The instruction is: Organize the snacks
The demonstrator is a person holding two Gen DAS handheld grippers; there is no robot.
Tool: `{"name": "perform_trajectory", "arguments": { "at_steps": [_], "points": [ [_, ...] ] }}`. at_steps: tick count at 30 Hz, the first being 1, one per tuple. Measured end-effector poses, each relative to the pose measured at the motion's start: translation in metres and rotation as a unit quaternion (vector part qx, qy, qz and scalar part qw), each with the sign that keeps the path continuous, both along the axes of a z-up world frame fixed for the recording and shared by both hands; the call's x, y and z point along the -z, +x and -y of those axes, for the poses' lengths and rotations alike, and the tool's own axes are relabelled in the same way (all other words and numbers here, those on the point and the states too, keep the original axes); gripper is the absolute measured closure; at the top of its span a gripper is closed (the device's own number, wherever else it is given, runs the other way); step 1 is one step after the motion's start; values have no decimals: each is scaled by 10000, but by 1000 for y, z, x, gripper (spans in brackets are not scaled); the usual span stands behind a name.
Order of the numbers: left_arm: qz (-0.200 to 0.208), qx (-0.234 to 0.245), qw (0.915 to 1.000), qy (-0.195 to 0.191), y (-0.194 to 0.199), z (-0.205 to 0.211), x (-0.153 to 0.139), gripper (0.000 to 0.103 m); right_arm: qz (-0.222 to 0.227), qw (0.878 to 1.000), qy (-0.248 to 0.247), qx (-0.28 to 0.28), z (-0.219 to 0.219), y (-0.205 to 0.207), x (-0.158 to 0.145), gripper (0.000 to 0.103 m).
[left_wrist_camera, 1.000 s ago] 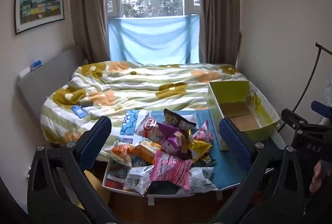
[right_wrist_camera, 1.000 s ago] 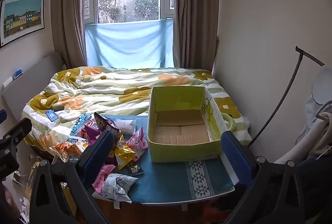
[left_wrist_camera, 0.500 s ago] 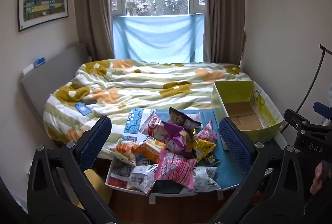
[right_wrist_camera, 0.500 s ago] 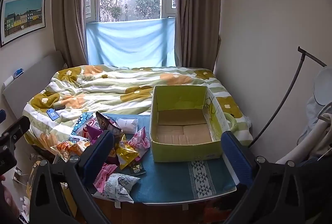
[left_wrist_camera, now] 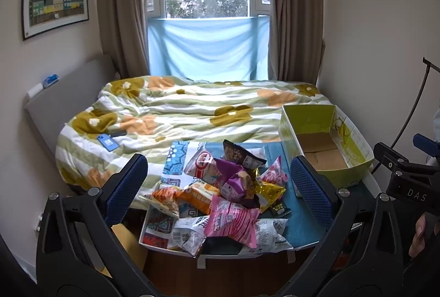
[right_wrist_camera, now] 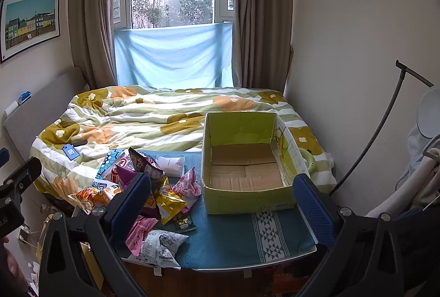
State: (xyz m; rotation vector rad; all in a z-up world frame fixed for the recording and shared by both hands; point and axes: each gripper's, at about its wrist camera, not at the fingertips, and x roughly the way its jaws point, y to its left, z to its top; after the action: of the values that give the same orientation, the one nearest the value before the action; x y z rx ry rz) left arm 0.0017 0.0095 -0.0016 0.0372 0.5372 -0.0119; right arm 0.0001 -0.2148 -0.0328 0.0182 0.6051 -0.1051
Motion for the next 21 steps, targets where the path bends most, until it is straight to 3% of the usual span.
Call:
{"name": "perform_trajectory", "arguments": {
  "at_steps": [21],
  "points": [
    [-33,-14,10000,-42,3,-5,-1,1,-34,10000,-32,-8,-5,2,4,0]
  ]
}}
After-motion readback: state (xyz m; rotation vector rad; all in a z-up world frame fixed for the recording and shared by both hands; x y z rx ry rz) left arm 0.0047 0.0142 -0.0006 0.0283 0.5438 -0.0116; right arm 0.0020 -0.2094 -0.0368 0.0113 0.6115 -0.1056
